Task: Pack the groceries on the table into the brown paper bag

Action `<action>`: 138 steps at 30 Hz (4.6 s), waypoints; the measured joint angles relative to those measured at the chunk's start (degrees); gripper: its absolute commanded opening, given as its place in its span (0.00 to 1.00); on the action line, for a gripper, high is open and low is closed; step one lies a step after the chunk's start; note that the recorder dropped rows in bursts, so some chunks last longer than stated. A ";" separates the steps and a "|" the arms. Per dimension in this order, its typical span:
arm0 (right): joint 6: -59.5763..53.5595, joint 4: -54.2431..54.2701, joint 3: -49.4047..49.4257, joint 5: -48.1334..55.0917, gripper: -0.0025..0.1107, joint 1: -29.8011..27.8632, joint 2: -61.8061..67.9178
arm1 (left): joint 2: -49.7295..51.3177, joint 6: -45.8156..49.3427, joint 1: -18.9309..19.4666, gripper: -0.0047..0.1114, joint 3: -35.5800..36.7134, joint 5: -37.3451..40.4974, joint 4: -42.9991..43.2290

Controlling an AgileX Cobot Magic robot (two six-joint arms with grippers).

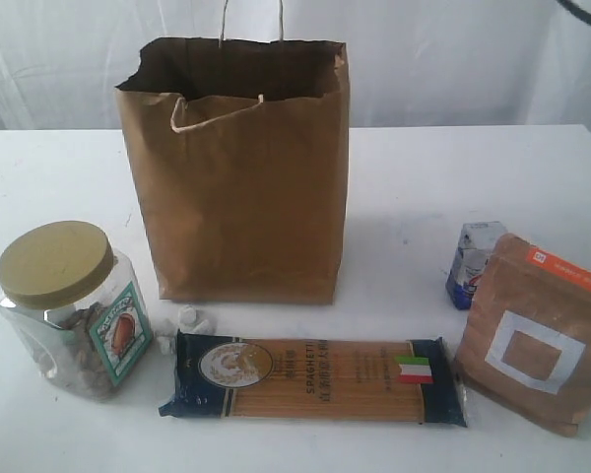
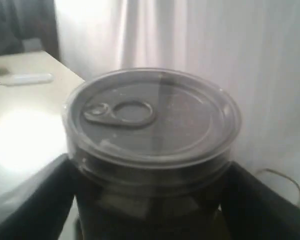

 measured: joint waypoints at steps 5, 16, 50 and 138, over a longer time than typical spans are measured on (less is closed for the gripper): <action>-3.43 -4.69 0.00 -4.82 0.02 -0.10 6.60 | 0.00 0.00 0.00 0.04 0.00 0.65 0.00; -8.94 -11.18 0.00 -10.00 0.02 -0.10 11.74 | 0.00 0.00 0.00 0.04 0.00 0.77 0.00; 15.16 -41.06 0.00 -4.63 0.59 0.00 11.74 | 0.00 0.00 0.00 0.04 0.00 0.89 0.00; 46.67 -64.49 12.51 28.98 0.02 -0.38 -2.47 | 0.00 -28.79 0.00 0.04 -1.40 -30.39 24.77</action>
